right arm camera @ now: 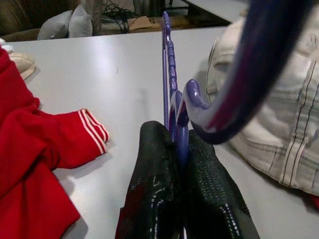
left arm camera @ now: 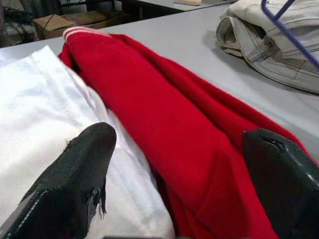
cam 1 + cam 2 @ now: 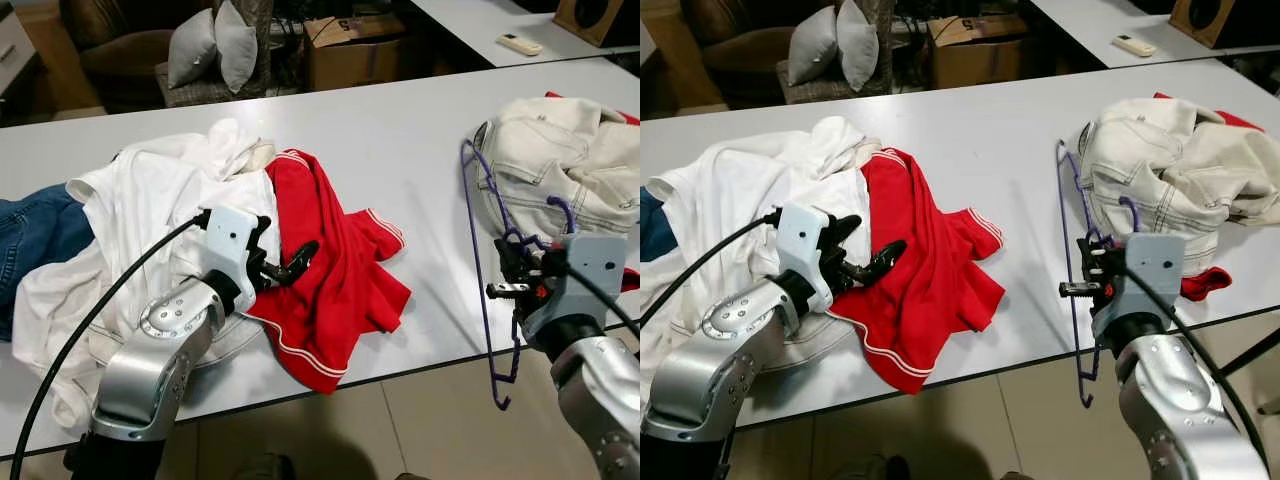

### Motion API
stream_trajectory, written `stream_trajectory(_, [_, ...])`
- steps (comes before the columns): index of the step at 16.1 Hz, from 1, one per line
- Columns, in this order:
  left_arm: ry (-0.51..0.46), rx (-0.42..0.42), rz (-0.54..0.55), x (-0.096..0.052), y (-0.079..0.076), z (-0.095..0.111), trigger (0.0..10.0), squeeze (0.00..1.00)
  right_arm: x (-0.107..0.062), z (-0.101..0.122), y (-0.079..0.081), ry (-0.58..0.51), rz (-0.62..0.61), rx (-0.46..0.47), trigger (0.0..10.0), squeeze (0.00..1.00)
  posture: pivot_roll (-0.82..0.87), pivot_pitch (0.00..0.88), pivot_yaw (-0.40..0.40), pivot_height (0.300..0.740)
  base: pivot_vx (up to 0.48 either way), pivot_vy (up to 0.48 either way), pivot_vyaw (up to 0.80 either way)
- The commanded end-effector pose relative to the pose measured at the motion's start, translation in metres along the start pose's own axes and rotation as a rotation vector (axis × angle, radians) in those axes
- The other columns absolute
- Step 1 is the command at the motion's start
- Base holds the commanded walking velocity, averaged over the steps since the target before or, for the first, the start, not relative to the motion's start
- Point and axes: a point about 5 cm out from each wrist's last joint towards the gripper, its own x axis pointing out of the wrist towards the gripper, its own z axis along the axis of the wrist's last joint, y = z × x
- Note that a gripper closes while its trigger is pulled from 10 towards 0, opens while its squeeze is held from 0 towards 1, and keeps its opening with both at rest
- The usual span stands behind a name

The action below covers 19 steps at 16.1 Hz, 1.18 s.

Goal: Hang hanger

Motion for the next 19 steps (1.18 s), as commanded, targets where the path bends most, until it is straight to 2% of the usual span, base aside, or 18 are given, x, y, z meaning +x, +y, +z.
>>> stream_trajectory(1, [-0.013, 0.008, 0.011, 0.0, 0.001, 0.002, 10.0, 0.0, 0.0, 0.002, 0.004, -0.029, 0.022, -0.026, 10.0, 0.0, -0.08, 0.051, 0.033, 0.74, 0.0, 0.0, 0.0])
stream_trajectory(4, [-0.015, 0.008, 0.016, -0.001, 0.001, 0.002, 10.0, 0.0, 0.0, -0.003, 0.007, -0.028, 0.04, -0.035, 10.0, 0.0, -0.08, 0.051, 0.027, 0.74, 0.0, 0.0, 0.0])
stream_trajectory(7, [-0.015, 0.007, 0.025, -0.001, 0.001, 0.001, 10.0, 0.0, -0.001, -0.008, 0.01, -0.021, 0.037, 0.005, 10.0, 0.0, -0.08, 0.054, 0.026, 0.74, -0.177, 0.0, 0.0])
stream_trajectory(14, [-0.012, 0.011, 0.026, 0.0, 0.0, 0.0, 10.0, 0.0, -0.002, -0.014, 0.008, -0.031, 0.01, 0.012, 10.0, 0.0, -0.08, 0.057, 0.03, 0.74, -0.281, 0.0, 0.0])
stream_trajectory(19, [-0.009, 0.012, 0.037, 0.003, 0.0, -0.003, 10.0, 0.0, -0.007, -0.022, 0.003, -0.018, -0.034, 0.038, 10.0, 0.0, -0.09, 0.06, 0.033, 0.74, 0.0, 0.0, 0.0])
